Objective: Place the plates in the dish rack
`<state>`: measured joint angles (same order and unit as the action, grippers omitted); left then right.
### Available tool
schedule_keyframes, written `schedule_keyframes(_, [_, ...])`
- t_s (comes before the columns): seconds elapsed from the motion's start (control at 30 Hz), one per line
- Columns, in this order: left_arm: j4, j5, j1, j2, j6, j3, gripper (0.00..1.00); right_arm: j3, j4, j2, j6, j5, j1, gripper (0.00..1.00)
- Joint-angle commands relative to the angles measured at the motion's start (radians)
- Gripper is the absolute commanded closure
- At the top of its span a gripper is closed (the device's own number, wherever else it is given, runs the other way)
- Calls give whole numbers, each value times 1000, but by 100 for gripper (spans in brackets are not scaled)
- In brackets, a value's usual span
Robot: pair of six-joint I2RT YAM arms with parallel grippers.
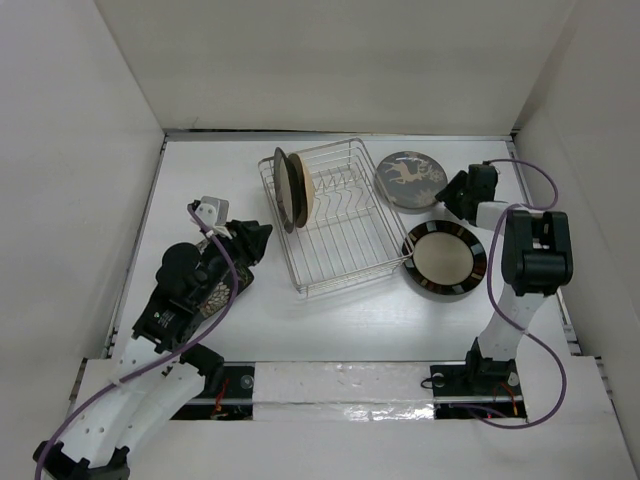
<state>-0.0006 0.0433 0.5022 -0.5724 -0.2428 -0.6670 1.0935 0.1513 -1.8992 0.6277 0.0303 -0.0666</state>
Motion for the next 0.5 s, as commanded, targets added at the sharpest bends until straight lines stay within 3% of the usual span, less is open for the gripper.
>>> schedule_keyframes(0.0, [36, 0, -2, 5, 10, -5, 66, 65, 74, -24, 42, 111, 1, 46])
schedule_keyframes(0.27, [37, -26, -2, 14, 14, -3, 65, 109, 149, -156, 170, 269, -42, 51])
schedule_keyframes(0.47, [34, -36, -2, 19, 16, -5, 65, 97, 205, -182, 253, 304, -62, 72])
